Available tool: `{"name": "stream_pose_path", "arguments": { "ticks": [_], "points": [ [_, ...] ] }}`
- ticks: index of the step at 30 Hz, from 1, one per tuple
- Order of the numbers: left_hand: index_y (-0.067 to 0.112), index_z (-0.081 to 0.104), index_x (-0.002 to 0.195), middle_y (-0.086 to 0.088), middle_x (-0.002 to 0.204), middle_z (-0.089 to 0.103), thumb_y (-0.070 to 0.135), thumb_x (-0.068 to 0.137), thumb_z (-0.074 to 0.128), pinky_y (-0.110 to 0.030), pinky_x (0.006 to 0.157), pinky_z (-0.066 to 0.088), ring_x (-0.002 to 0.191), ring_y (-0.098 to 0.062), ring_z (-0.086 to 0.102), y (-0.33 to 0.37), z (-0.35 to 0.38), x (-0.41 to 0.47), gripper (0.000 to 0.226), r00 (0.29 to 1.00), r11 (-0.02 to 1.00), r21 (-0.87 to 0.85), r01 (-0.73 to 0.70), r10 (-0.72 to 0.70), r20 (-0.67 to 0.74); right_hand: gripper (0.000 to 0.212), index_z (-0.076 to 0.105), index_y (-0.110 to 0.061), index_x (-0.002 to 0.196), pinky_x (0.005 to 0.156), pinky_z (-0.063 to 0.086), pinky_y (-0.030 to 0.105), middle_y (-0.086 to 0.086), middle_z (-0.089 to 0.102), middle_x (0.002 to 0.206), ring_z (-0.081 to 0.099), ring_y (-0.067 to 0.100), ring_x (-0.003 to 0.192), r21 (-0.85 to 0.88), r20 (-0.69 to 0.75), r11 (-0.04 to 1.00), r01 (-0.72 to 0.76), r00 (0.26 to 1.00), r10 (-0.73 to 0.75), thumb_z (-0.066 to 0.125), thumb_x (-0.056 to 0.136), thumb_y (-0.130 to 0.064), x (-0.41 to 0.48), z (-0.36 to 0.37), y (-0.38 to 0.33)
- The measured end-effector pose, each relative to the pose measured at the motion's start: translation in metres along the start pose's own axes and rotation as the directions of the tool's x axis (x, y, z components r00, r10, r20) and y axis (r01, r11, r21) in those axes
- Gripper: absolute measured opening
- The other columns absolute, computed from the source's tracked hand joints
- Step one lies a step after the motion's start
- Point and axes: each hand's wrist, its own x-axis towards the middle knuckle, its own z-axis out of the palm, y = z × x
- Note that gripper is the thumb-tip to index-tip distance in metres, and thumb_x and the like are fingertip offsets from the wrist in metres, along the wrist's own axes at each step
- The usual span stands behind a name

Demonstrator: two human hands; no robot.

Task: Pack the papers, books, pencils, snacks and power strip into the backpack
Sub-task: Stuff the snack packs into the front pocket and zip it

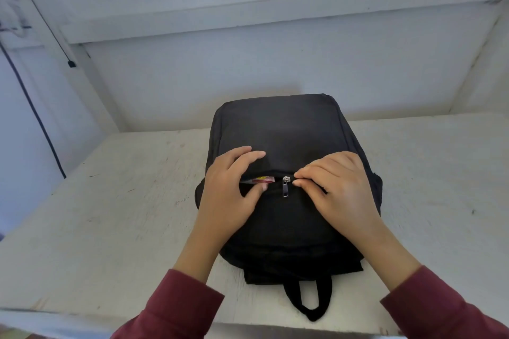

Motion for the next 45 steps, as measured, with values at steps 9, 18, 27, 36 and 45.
{"name": "stream_pose_path", "arguments": {
  "ticks": [9, 18, 27, 36, 45],
  "points": [
    [0.019, 0.061, 0.075, 0.008, 0.073, 0.055, 0.038, 0.079, 0.065, -0.026, 0.065, 0.039, 0.073, -0.005, 0.044, 0.018, 0.009, -0.028, 0.019, 0.951, 0.992, 0.085, -0.095, 0.116, -0.286, 0.006, 0.073, -0.015, 0.08, 0.082, 0.039, 0.029, -0.005, 0.069, 0.08, 0.061, 0.017, 0.078, 0.012, -0.03, 1.0, 0.011, 0.999, -0.011, 0.07, 0.083, -0.02, 0.004, -0.004, 0.0],
    [0.019, 0.063, 0.072, 0.009, 0.065, 0.056, 0.041, 0.081, 0.063, -0.023, 0.053, 0.037, 0.062, -0.009, 0.043, 0.037, 0.023, -0.016, 0.023, 0.963, 0.986, 0.162, -0.044, 0.085, -0.254, 0.007, 0.073, -0.014, 0.081, 0.08, 0.04, 0.03, -0.004, 0.069, 0.081, 0.061, 0.018, 0.078, 0.015, -0.04, 1.0, 0.017, 0.999, -0.016, 0.069, 0.084, -0.02, 0.005, -0.004, 0.0],
    [0.017, 0.059, 0.071, 0.009, 0.066, 0.052, 0.018, 0.083, 0.067, -0.013, 0.058, 0.03, 0.067, -0.007, 0.039, 0.025, 0.006, -0.022, 0.015, 0.981, 0.991, 0.127, 0.034, -0.009, -0.196, 0.007, 0.073, -0.015, 0.082, 0.083, 0.039, 0.029, -0.006, 0.069, 0.082, 0.061, 0.017, 0.08, 0.013, -0.035, 1.0, -0.01, 0.999, 0.01, 0.069, 0.084, -0.021, 0.002, -0.002, 0.0],
    [0.02, 0.06, 0.068, 0.01, 0.067, 0.055, 0.018, 0.078, 0.072, -0.014, 0.057, 0.028, 0.069, -0.013, 0.047, -0.017, -0.039, -0.039, 0.016, 0.931, 0.93, 0.149, 0.335, -0.303, -0.203, 0.008, 0.073, -0.016, 0.083, 0.085, 0.037, 0.026, -0.006, 0.069, 0.082, 0.06, 0.014, 0.082, 0.007, -0.044, 0.999, -0.035, 0.998, 0.035, 0.068, 0.083, -0.022, -0.003, 0.001, 0.0],
    [0.02, 0.065, 0.105, 0.002, 0.112, 0.062, 0.018, 0.082, 0.051, -0.023, 0.086, 0.034, 0.099, -0.014, 0.053, 0.0, -0.019, -0.028, 0.027, 0.989, 0.977, 0.198, 0.078, -0.05, -0.14, 0.023, 0.068, -0.021, 0.101, 0.087, 0.037, 0.026, -0.007, 0.064, 0.099, 0.052, 0.01, 0.097, 0.071, 0.051, 0.957, -0.282, 0.959, 0.279, 0.054, 0.086, -0.031, -0.015, -0.009, 0.005]
  ]
}}
